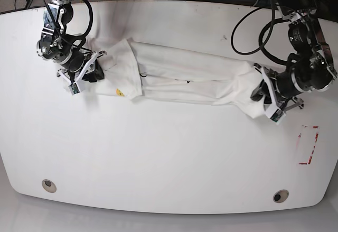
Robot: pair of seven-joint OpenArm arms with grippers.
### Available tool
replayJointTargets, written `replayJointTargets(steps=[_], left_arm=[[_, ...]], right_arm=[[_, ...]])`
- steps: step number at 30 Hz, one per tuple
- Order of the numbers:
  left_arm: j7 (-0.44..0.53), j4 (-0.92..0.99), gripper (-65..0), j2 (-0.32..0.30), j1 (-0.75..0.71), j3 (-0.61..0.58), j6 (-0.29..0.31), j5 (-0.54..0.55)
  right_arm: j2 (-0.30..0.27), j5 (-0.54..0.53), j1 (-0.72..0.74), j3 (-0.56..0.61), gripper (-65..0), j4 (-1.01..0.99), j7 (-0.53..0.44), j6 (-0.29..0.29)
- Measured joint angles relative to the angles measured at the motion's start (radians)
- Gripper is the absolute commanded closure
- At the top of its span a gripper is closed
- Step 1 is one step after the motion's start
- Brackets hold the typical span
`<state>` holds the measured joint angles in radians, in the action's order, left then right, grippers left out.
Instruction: Fold the T-shirt properly
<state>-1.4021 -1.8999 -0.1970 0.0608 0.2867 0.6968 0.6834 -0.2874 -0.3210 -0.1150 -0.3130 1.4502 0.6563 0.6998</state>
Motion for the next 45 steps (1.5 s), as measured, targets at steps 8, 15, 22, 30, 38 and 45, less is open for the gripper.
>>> replayJointTargets(steps=[8,15,22,30,38,45], left_arm=[[-0.015,0.008,-4.3,0.124,-0.003,-0.087,0.000,-0.060],[-0.011,0.012,-4.4,0.212,-0.005,-0.121,0.000,-0.062],[-0.012,0.074,-13.1,0.254,-0.002,-0.121,0.000,-0.069],[-0.011,0.098,-36.7,0.258,-0.001,-0.121,-0.044,-0.069],[-0.018,0.097,-38.1,0.344,-0.001,-0.142,-0.060,0.011],[-0.005,0.083,-38.1,0.351,0.003,-0.153,-0.060,0.131]], right_arm=[[0.000,0.000,0.000,0.000,-13.6,0.000,-0.002,0.000],[0.000,0.000,-0.002,0.000,-13.6,0.001,-0.002,0.000],[0.000,0.000,-0.002,0.000,-13.6,0.003,-0.002,0.000],[0.002,0.007,-0.027,0.001,-13.6,0.043,0.007,0.000],[0.002,0.008,-0.031,0.001,-13.6,0.047,0.008,-0.001],[0.000,0.006,-0.031,0.001,-13.6,0.048,0.009,-0.001]])
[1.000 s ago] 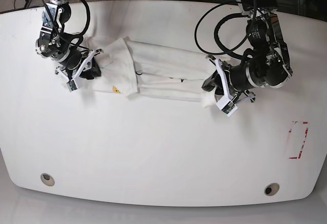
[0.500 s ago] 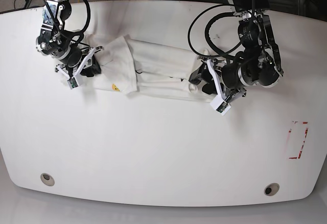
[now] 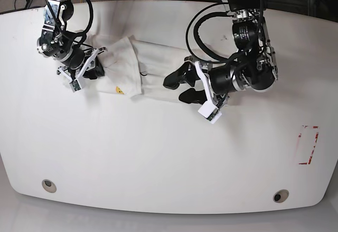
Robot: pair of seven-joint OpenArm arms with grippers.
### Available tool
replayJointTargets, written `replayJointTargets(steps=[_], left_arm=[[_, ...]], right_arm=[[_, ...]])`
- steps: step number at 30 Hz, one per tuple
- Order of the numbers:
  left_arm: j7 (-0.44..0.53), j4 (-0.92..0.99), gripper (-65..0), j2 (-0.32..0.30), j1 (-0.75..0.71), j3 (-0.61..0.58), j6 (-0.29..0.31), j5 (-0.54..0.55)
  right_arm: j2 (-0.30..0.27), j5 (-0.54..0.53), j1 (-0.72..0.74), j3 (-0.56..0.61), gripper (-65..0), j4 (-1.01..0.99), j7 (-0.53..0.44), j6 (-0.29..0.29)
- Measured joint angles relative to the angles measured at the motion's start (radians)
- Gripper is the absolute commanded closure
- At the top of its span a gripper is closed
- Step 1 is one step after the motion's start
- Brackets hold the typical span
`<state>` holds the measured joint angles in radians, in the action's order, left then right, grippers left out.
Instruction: Fold the T-shirt properly
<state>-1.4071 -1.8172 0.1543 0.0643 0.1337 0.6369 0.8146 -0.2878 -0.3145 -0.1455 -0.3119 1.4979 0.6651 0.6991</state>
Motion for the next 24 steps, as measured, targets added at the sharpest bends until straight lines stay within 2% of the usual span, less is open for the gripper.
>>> replayJointTargets(steps=[9,17,22,24], left_arm=[[-0.002,-0.005,-38.1,-0.109,-0.006,0.031,0.000,-0.192],[0.143,0.037,-38.1,-0.219,-0.003,0.016,-0.001,-0.293],[0.200,0.157,-38.1,-0.259,-0.003,0.017,-0.003,-0.361],[0.222,0.217,-38.1,-0.260,-0.003,0.018,0.000,-0.389]], right_arm=[[0.000,0.000,-0.001,0.000,-14.1,0.000,0.000,0.000],[0.002,0.025,-0.044,0.001,-14.6,0.145,0.044,-0.003],[0.008,0.023,-0.049,0.002,-14.7,0.252,0.116,-0.001],[0.008,0.014,-0.043,0.001,-16.6,0.286,0.148,0.000]])
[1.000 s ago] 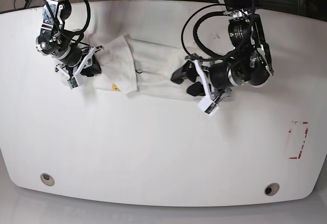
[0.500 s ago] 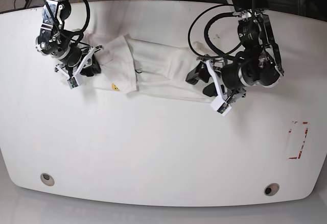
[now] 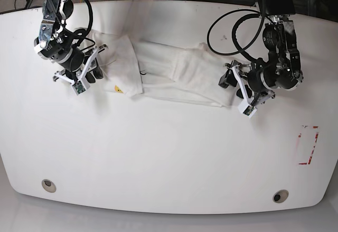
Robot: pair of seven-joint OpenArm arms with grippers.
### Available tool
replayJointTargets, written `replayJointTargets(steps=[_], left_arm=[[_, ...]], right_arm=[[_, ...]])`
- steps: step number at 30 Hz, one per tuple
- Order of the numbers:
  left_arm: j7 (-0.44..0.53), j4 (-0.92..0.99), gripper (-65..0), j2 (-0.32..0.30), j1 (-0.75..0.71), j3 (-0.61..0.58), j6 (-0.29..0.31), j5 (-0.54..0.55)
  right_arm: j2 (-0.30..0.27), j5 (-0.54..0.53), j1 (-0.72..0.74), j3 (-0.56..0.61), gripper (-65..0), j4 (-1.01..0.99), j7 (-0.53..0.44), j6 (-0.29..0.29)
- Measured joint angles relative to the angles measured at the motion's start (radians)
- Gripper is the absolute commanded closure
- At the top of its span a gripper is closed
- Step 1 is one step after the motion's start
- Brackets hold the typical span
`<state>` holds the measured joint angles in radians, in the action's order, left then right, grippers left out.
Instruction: Fold the T-shirt properly
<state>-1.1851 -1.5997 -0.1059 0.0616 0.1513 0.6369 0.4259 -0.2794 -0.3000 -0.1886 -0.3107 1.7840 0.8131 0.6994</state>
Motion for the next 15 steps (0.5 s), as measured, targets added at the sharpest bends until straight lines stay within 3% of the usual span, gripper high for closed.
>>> replayJointTargets(steps=[3,10,15], left_arm=[[0.042,0.072,-38.1,-0.004,-0.004,0.001,-0.008,-0.020],[0.196,0.208,-38.1,-0.023,0.011,0.000,0.011,0.003],[0.264,0.256,-37.9,-0.030,0.019,0.003,0.012,0.013]], right_arm=[[0.014,0.010,0.006,-0.016,-26.3,0.061,0.048,-0.001],[0.115,-0.016,0.044,-0.248,-64.5,0.155,0.192,0.000],[0.144,-0.038,0.087,-0.432,-65.0,0.147,0.293,-0.004]])
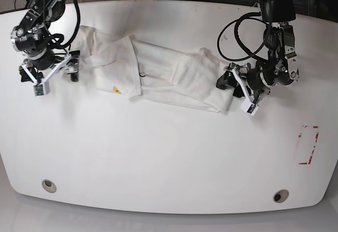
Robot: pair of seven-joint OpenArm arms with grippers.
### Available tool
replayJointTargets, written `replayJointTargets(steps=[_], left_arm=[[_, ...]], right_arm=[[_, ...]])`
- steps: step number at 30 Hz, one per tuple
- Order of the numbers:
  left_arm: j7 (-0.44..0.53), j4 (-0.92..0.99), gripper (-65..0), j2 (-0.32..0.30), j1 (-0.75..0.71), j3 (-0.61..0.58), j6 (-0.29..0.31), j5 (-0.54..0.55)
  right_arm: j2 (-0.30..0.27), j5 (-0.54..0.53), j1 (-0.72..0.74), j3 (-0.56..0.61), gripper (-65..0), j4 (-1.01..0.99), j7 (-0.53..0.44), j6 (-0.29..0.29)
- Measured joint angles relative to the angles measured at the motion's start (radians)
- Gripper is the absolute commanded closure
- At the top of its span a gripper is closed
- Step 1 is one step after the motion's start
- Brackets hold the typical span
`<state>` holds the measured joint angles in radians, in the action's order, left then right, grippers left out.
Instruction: Fold the T-shirt properly
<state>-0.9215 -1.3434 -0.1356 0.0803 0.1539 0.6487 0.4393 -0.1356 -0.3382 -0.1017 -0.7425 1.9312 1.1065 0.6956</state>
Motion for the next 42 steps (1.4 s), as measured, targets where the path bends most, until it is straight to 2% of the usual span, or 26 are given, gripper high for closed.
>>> replayJointTargets(steps=[3,8,12,19,27,38,42], left_arm=[[0.019,0.013,-37.9,-0.013,0.000,-0.003,0.008,0.017],[0.022,0.014,-37.9,-0.027,-0.003,-0.003,0.008,0.022],[0.022,0.014,-37.9,-0.040,-0.006,-0.006,0.008,0.027],[0.029,0.010,-37.9,-0.054,-0.016,-0.004,0.008,0.036],[0.034,0.008,-37.9,-0.054,-0.022,-0.003,0.008,0.036],[0.034,0.008,-37.9,-0.054,-0.023,-0.003,0.010,0.037],[0.034,0.008,-37.9,-0.054,-0.023,-0.002,0.010,0.036]], right_arm=[[0.008,-0.116,0.024,-0.119,-65.0,-0.027,0.053,0.001],[0.002,-0.293,0.056,-0.295,-65.0,-0.121,0.212,0.002],[-0.015,-0.374,0.052,-0.379,-65.0,-0.216,0.268,0.002],[-0.012,-0.427,0.028,-0.368,-65.0,-0.375,0.266,-0.002],[0.023,-0.434,0.016,-0.370,-65.0,-0.407,0.259,-0.004],[0.092,-0.460,0.031,-0.248,-65.0,-0.401,0.226,0.003],[0.112,-0.460,0.032,-0.194,-65.0,-0.401,0.181,0.004]])
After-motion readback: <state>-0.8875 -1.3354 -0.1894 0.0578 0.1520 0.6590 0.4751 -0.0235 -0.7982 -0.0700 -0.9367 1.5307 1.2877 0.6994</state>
